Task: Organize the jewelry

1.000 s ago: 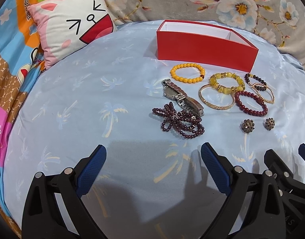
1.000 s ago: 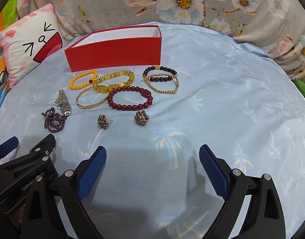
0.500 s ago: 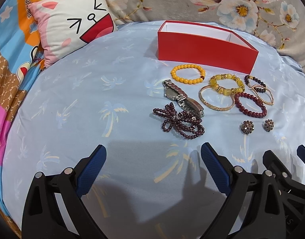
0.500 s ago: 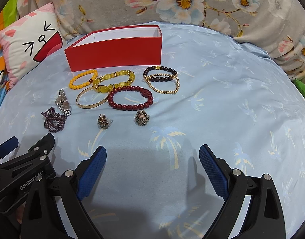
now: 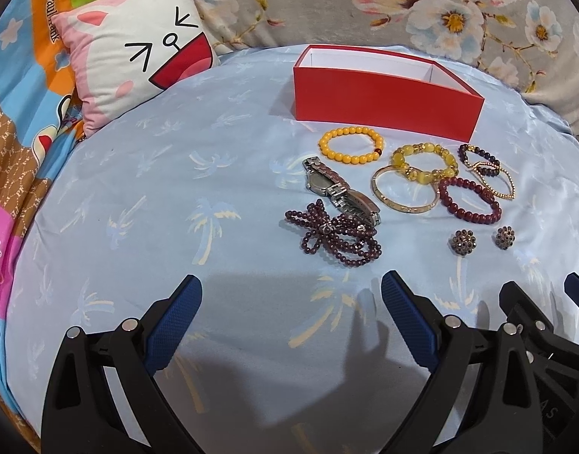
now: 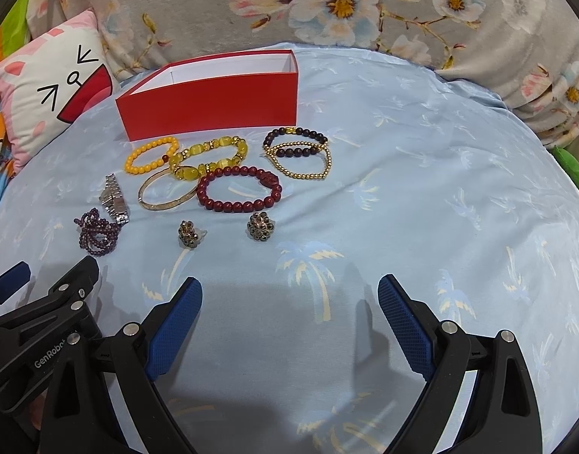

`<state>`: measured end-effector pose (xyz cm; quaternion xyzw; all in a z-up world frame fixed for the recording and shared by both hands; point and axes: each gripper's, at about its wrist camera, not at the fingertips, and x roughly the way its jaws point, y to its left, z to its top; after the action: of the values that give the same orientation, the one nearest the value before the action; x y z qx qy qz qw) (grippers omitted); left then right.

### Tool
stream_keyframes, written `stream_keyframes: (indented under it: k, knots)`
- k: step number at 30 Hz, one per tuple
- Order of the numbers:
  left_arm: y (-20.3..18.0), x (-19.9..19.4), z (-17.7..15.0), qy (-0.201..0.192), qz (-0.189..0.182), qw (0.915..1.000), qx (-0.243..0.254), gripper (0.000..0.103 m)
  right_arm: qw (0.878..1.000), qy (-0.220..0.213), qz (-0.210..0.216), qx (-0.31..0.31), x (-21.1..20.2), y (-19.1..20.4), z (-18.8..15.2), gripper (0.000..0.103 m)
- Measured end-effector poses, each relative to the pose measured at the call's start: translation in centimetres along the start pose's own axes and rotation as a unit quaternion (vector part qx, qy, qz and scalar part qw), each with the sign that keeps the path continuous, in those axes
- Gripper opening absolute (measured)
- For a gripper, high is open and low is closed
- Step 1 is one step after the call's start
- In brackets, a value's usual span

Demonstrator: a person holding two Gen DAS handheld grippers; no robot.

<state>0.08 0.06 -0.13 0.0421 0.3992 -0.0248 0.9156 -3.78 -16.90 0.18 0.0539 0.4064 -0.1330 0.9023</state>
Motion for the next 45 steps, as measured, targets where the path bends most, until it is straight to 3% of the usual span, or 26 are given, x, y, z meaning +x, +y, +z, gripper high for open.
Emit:
stream_keyframes:
  k: [26,34,39,45]
  knots:
    - [0.2,-0.1,0.0,0.001,0.002,1.0,-0.003,0.091,1.0,0.004,0.002,-0.003,0.1,0.0,0.0,0.09]
    - [1.3,-0.5,0.2,-0.003,-0.008,1.0,-0.001,0.091,1.0,0.005,0.015,-0.009,-0.5,-0.6,0.2,0.09]
    - [3.1,0.2,1.3,0.02,-0.026,0.9991,-0.027,0.091,1.0,0.008,0.024,0.016,-0.5,-2.1,1.2,0.09]
    - [3.3,0.9,2.0,0.02,-0.044,0.9982,-0.036,0.091,0.999,0.02,0.022,0.022,0.4,-2.6,1.5,0.089]
